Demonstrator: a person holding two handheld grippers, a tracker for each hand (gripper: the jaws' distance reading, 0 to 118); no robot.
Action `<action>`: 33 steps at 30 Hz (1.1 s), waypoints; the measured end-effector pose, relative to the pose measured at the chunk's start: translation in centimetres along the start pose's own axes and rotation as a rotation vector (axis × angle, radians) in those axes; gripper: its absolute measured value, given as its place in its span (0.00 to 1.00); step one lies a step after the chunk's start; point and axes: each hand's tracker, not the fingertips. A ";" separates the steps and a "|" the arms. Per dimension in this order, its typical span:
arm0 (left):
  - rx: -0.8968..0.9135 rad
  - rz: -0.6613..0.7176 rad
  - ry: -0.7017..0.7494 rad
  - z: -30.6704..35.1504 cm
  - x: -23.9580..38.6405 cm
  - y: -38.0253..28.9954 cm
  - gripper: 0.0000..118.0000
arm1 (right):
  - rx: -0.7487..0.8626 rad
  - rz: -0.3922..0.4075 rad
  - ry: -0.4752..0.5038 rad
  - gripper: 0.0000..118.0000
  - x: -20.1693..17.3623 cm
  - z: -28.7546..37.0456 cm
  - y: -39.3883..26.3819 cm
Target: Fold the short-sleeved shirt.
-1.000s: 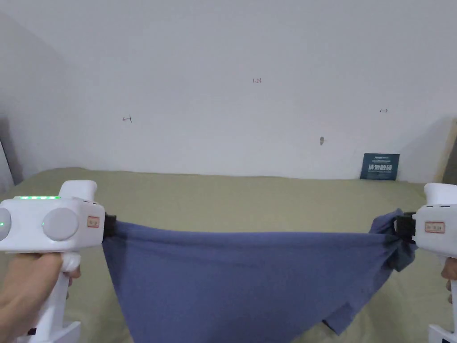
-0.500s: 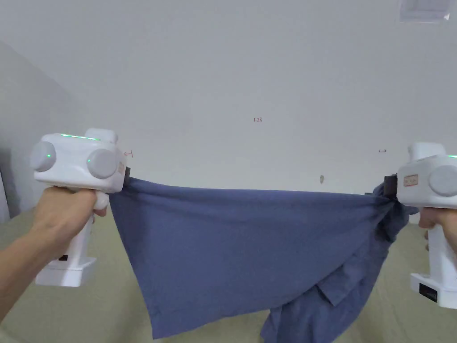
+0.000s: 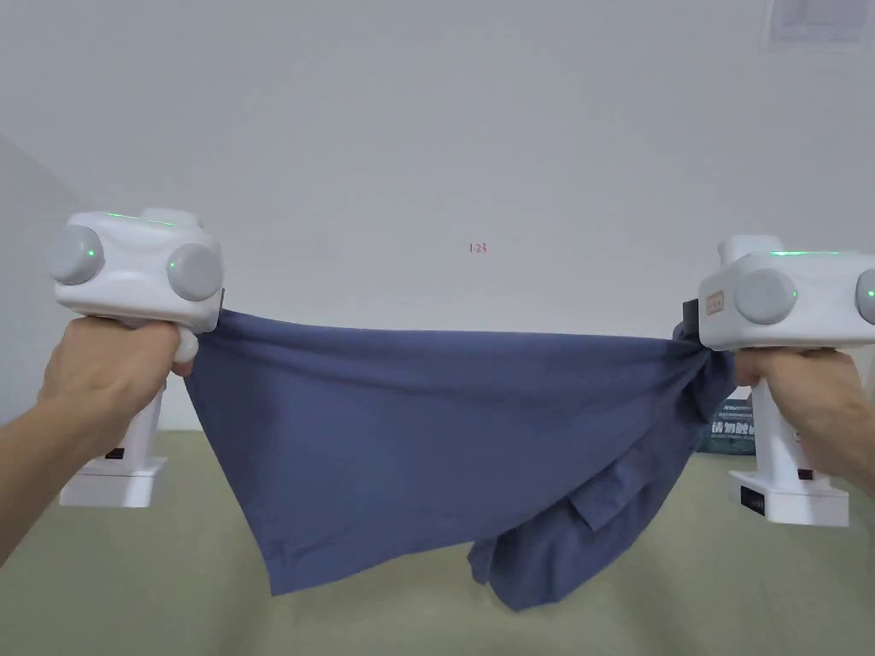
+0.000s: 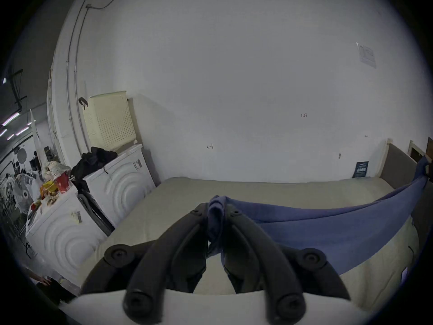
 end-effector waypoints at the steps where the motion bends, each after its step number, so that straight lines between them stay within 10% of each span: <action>1: -0.002 -0.004 0.006 -1.0 0.3 -0.5 0.10 | -0.007 -0.003 -0.002 0.04 -0.3 -1.1 -0.4; 18: -0.301 -0.120 -0.066 -9.2 4.7 -23.4 0.10 | -0.315 0.011 -0.013 0.04 -1.3 -9.0 -24.7; 25: -0.328 -0.058 -0.105 -3.8 2.6 -27.2 0.10 | -0.333 -0.109 0.028 0.04 1.5 -3.0 -28.3; 33: -0.362 -0.097 -0.196 6.2 -1.6 -32.3 0.10 | -0.355 -0.011 0.060 0.04 3.9 8.9 -33.0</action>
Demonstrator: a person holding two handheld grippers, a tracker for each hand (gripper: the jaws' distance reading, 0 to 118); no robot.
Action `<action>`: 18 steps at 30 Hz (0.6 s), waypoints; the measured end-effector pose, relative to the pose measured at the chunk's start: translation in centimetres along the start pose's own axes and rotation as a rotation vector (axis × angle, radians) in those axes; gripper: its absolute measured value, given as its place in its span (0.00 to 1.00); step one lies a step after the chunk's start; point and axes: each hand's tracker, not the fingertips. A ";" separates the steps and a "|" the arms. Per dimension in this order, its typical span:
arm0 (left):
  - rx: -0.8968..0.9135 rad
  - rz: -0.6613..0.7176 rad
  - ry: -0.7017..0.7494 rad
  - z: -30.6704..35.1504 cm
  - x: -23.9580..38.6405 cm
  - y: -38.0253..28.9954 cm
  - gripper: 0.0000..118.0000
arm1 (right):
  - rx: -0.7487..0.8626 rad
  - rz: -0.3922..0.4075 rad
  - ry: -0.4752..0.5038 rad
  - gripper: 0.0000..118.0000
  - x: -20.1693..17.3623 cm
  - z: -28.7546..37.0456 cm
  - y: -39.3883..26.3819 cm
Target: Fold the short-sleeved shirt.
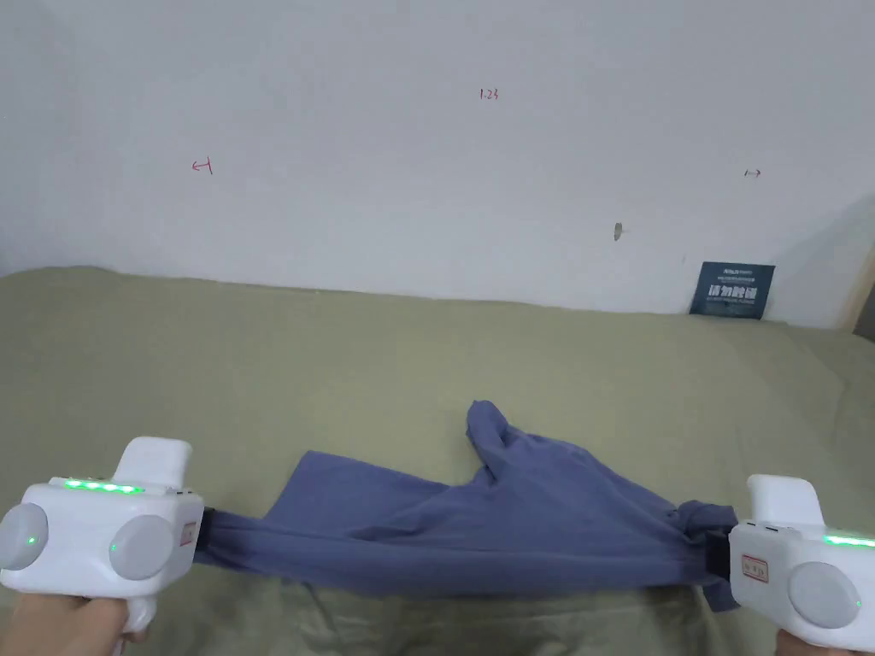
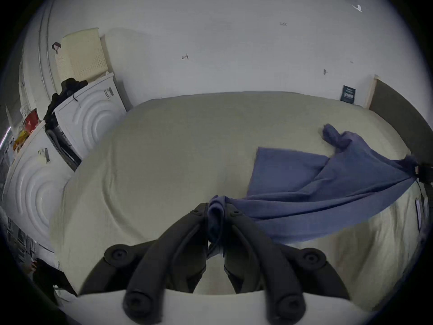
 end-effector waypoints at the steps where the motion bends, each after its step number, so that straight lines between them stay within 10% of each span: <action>1: -0.012 -0.006 -0.014 0.9 -0.3 -1.4 0.10 | -0.005 -0.003 -0.006 0.04 0.2 1.0 -1.4; 18: -0.166 0.087 -0.098 3.9 -3.0 -16.4 0.10 | -0.168 -0.063 -0.004 0.04 2.2 8.1 -14.7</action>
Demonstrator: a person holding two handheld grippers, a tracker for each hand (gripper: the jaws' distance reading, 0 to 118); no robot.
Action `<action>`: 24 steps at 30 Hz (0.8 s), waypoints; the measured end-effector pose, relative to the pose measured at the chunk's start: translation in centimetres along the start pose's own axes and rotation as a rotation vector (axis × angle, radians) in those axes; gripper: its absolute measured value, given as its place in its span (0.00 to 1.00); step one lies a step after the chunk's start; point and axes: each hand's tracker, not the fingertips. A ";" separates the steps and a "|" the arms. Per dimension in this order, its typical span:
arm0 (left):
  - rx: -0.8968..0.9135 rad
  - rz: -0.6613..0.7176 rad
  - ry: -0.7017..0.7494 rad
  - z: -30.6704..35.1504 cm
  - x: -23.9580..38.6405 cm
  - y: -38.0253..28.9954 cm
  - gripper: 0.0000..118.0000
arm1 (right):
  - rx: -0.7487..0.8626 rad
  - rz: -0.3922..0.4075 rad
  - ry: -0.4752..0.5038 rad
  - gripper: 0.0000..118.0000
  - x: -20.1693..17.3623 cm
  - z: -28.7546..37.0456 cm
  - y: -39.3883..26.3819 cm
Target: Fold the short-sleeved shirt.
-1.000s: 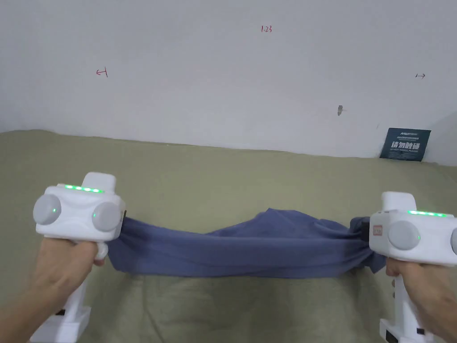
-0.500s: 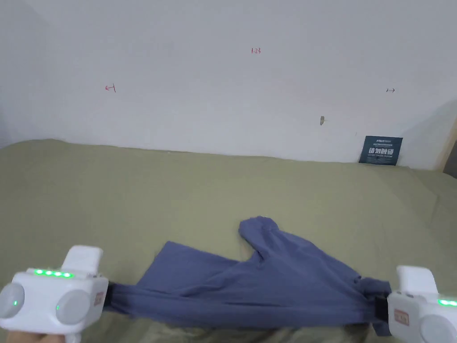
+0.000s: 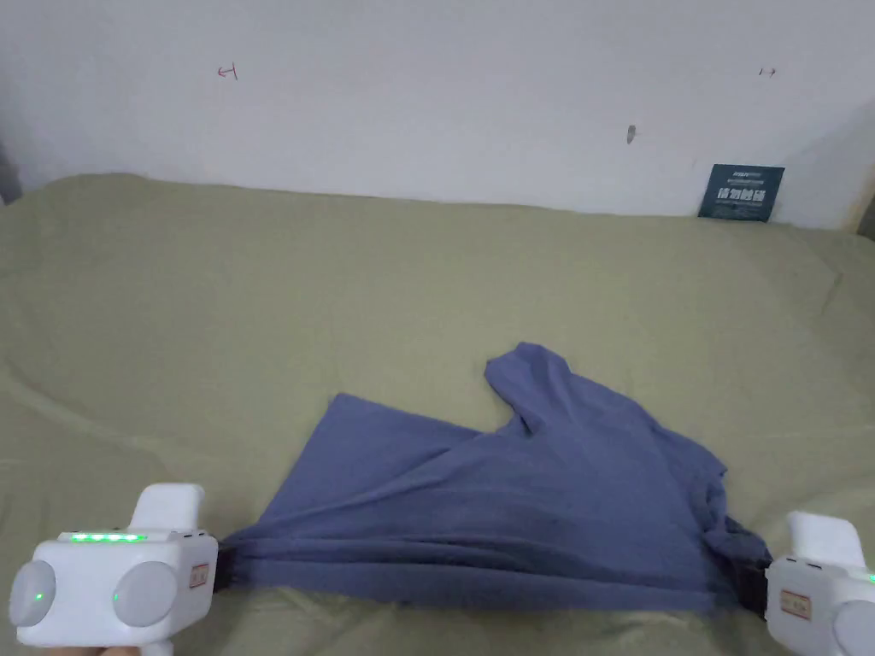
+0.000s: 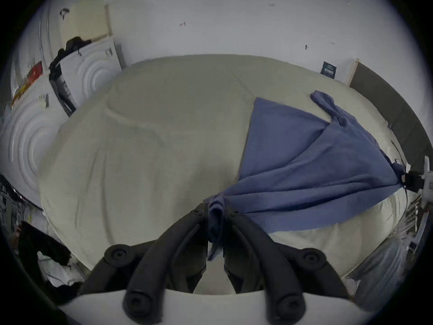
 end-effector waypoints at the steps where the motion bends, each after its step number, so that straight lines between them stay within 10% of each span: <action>1: -0.007 0.014 -0.001 -0.2 -0.2 0.0 0.10 | -0.005 -0.002 0.001 0.04 0.0 -0.2 -0.1; 7: 0.004 0.019 -0.014 -0.1 -0.3 0.2 0.17 | -0.010 -0.031 0.008 0.16 0.1 -0.3 -0.4; 10: 0.026 0.064 -0.053 0.4 -1.4 0.3 1.00 | 0.004 -0.035 -0.026 0.99 0.1 0.6 0.0; 15: 0.082 0.097 -0.029 5.1 -0.2 -0.6 0.87 | 0.089 -0.008 -0.006 0.81 -0.1 3.1 0.3; 16: 0.100 0.103 -0.012 5.7 -0.1 -0.9 0.65 | 0.123 -0.011 0.004 0.50 -0.8 4.4 -0.3; 18: 0.107 0.091 0.000 6.7 0.1 -1.6 0.56 | 0.153 -0.024 0.028 0.38 -1.2 5.2 -1.1; 20: 0.092 0.091 -0.008 7.5 0.2 -2.6 0.00 | 0.226 -0.025 0.020 0.00 -2.5 6.3 -1.9; 24: 0.049 0.098 -0.051 7.8 -0.1 -3.2 0.00 | 0.163 0.007 0.076 0.00 -4.2 6.3 -3.2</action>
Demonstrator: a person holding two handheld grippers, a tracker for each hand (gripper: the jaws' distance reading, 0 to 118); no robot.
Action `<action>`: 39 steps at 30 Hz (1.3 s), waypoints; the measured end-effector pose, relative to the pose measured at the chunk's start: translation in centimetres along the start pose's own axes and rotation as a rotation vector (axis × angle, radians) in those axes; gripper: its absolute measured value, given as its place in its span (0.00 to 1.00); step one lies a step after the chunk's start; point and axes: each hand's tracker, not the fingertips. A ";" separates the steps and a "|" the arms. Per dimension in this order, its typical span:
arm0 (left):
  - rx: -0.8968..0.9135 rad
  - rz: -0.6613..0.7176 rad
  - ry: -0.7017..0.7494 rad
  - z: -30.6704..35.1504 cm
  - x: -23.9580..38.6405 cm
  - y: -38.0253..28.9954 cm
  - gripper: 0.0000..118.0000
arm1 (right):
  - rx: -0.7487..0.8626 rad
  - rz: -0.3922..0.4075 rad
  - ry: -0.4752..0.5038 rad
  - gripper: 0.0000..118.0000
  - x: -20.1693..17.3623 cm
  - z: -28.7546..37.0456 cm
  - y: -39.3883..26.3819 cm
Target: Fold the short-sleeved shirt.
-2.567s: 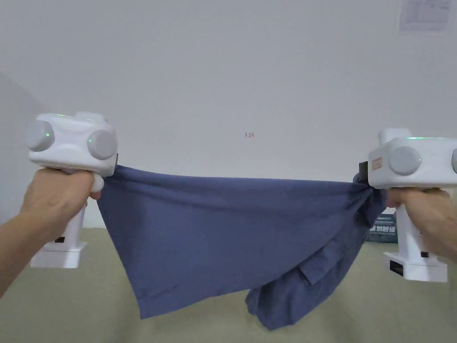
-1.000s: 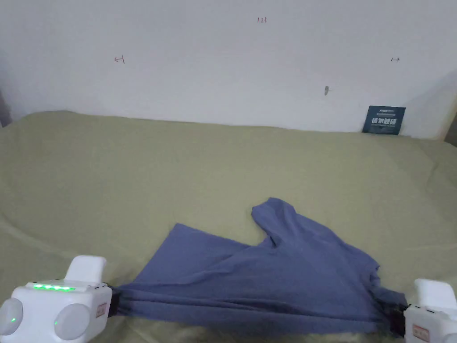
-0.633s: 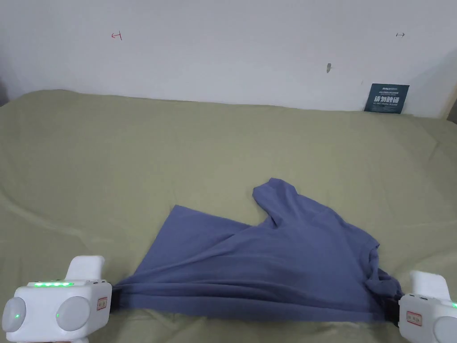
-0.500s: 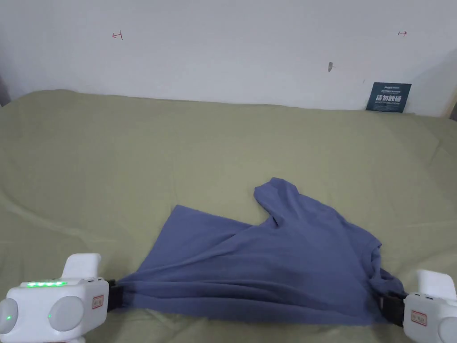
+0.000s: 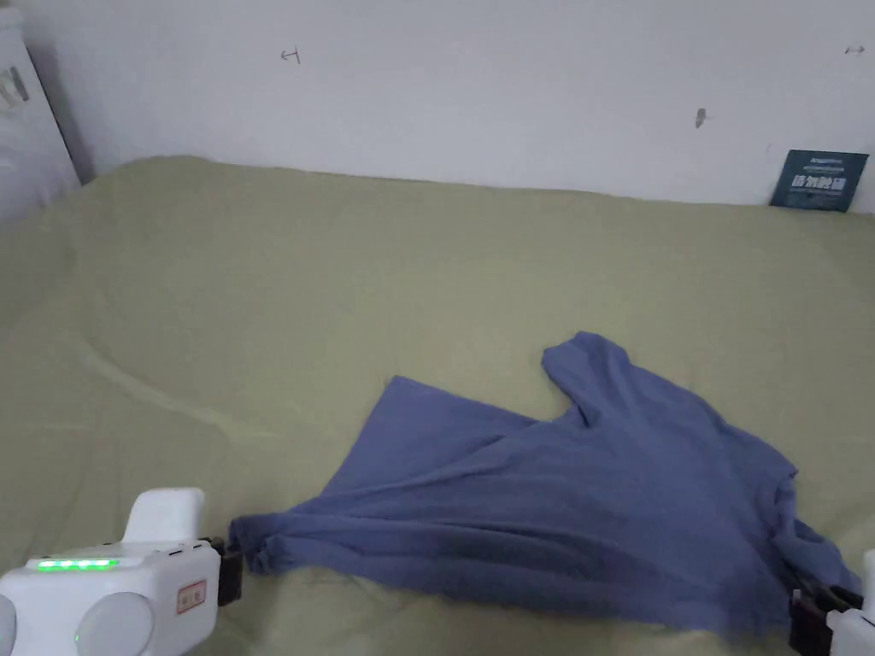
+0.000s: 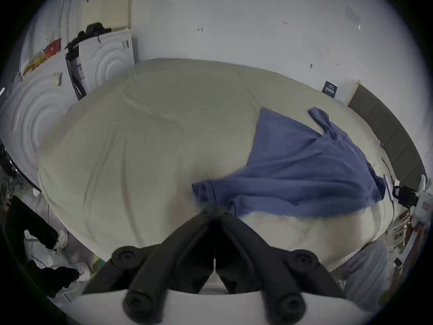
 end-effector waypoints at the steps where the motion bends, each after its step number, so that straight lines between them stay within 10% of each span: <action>1: -0.011 -0.021 0.003 0.0 0.3 0.0 0.00 | -0.006 0.009 0.005 0.00 -0.2 -0.2 0.0; 10: -0.024 0.010 -0.013 -3.0 -1.9 4.2 0.04 | -0.016 0.056 0.038 0.00 -1.3 -0.6 0.4; 11: -0.041 0.022 -0.024 -3.8 -2.2 4.8 0.25 | -0.022 0.057 0.042 0.00 -1.2 -0.8 0.5; 13: -0.060 0.034 -0.006 -5.6 -2.2 5.7 1.00 | -0.029 0.060 0.041 0.00 -1.5 -1.0 0.2; 17: -0.122 -0.002 0.103 -8.4 -0.9 6.0 0.79 | -0.053 0.056 0.046 0.00 -1.6 -1.4 -0.2; 19: -0.189 0.010 0.066 -9.0 -1.4 4.7 0.52 | -0.063 0.056 0.038 0.00 -1.4 -1.7 -0.3; 24: -0.193 -0.069 0.070 -10.6 -1.4 4.2 0.36 | -0.078 0.048 0.035 0.00 -1.2 -2.8 0.2; 26: -0.174 -0.083 0.078 -9.9 -0.8 4.2 0.12 | -0.074 0.049 0.030 0.00 -1.0 -3.2 0.8; 39: -0.165 -0.070 0.030 -7.7 -0.1 4.5 0.10 | -0.101 0.123 0.011 0.00 1.6 -16.1 14.9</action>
